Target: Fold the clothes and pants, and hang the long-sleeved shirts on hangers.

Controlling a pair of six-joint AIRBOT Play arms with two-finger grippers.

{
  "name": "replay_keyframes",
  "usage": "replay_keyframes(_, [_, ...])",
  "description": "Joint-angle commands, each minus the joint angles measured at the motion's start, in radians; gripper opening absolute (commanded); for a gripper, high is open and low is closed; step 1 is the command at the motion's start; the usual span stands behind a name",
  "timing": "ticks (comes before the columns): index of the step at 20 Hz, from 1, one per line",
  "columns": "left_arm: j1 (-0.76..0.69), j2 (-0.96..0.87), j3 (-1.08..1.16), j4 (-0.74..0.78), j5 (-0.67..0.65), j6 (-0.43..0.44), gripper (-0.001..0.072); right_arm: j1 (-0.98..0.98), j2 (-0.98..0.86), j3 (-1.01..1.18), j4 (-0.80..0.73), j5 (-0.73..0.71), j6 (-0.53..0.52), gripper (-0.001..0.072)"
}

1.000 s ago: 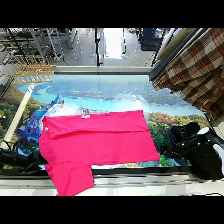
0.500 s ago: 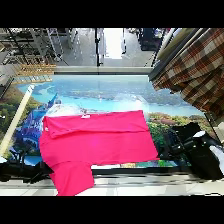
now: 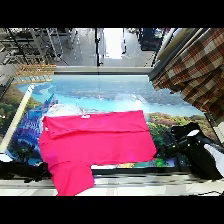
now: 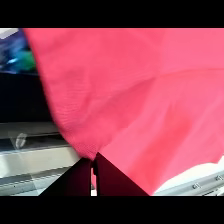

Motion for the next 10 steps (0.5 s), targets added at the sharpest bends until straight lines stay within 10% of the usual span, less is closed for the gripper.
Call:
replay_keyframes(1, [-0.006, 0.002, 0.031, 0.005, -0.02, -0.009, 0.001, 0.003, 0.002, 0.01, 0.002, 0.062, -0.002, 0.0022])
replay_keyframes(10, [-0.005, -0.056, 0.494, -0.291, -0.314, 0.081, 0.0008, 0.014, 0.19, 0.265, 0.142, 0.27, 0.139, 0.0019])
